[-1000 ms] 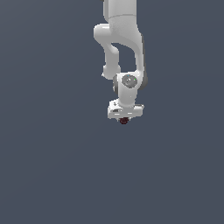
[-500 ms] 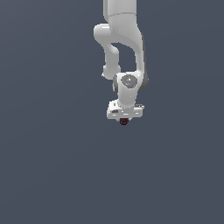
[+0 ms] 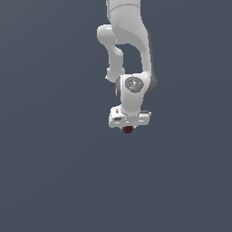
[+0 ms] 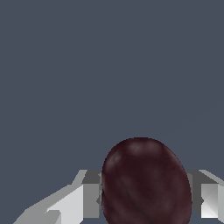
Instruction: Pick up the object and move it to a goal position.
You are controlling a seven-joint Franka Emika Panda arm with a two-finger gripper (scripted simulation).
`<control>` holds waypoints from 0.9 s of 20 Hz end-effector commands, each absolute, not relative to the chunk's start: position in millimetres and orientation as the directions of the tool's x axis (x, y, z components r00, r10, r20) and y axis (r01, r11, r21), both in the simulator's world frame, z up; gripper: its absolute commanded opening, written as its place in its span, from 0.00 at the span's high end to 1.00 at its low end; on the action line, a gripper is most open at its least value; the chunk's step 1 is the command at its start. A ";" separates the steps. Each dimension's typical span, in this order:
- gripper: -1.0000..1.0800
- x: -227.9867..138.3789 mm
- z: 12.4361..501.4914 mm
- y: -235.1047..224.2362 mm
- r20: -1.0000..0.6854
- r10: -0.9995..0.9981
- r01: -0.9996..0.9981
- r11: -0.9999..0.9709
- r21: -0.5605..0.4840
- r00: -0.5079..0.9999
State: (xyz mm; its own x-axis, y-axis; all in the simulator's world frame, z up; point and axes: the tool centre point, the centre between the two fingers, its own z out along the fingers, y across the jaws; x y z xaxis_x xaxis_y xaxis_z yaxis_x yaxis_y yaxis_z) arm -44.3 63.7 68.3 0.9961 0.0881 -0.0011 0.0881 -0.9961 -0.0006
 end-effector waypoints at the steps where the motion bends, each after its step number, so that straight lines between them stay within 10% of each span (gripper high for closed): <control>1: 1.00 -27.8 80.3 60.8 0.000 0.088 0.088 -0.996 -0.001 0.996; 18: 1.00 74.3 148.0 44.2 0.000 0.088 0.088 -0.996 -0.001 0.996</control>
State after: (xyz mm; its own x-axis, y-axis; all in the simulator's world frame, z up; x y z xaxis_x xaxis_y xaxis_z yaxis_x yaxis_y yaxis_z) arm 66.3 45.4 142.4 0.9961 0.0879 -0.0007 0.0879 -0.9961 -0.0007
